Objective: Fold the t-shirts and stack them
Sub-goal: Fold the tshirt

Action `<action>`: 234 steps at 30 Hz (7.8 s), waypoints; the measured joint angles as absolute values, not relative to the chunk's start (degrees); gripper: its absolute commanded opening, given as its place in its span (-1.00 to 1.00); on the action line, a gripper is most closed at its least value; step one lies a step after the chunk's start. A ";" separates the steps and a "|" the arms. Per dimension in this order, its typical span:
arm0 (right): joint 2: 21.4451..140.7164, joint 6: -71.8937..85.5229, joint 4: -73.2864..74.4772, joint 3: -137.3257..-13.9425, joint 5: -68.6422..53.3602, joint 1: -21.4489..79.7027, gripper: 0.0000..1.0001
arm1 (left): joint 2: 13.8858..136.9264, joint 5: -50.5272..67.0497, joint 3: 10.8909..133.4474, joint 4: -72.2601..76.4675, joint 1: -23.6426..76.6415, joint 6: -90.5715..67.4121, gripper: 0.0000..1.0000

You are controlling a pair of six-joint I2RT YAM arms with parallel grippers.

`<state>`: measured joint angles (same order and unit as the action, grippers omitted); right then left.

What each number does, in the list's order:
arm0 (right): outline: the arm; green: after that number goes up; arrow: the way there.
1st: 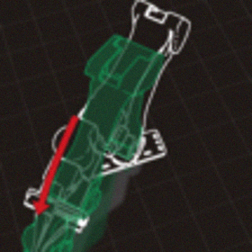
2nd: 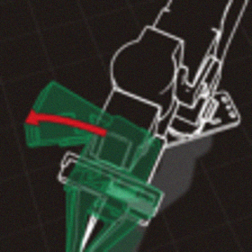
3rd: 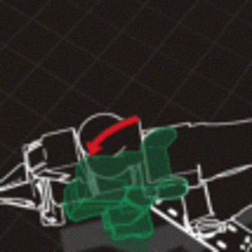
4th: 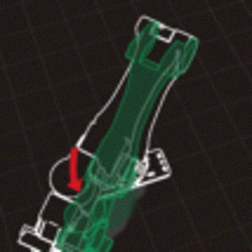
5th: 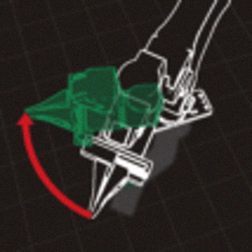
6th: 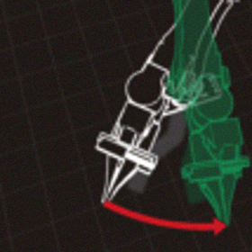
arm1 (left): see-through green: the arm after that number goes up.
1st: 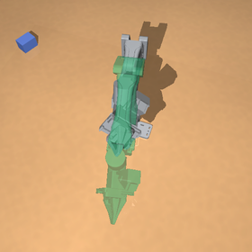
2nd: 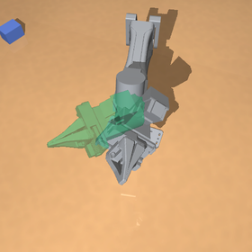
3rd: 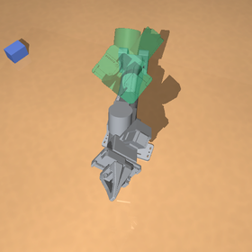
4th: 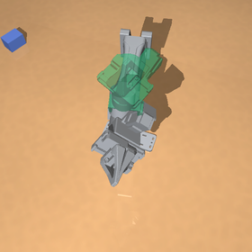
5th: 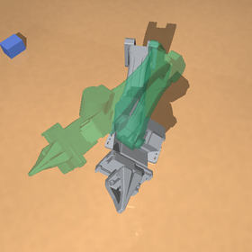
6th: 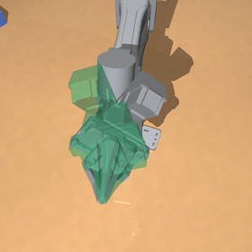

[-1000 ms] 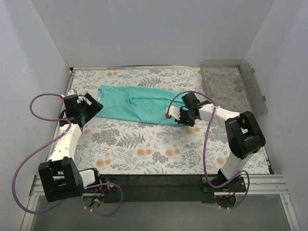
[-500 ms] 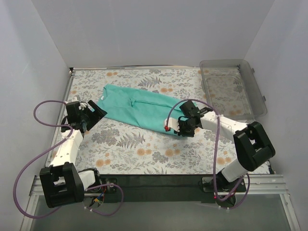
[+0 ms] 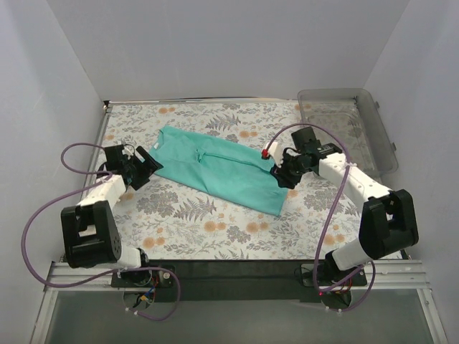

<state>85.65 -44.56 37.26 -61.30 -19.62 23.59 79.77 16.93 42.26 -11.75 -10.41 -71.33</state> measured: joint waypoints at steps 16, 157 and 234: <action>92.60 -31.38 31.46 -59.66 -22.92 20.25 -0.15 | 92.55 17.21 47.81 -8.08 -11.68 -68.93 0.40; 107.74 -33.15 37.01 -96.60 -31.62 33.76 0.17 | 103.37 20.69 57.69 -7.09 -15.29 -70.54 0.29; 126.89 9.06 16.29 -87.96 -38.24 18.33 -0.97 | 85.52 32.80 52.88 -8.84 -10.74 -66.28 0.08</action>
<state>126.89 9.06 16.29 -87.96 -38.24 18.33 85.52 32.80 52.88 -8.84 -10.74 -66.28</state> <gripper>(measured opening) 0.020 0.541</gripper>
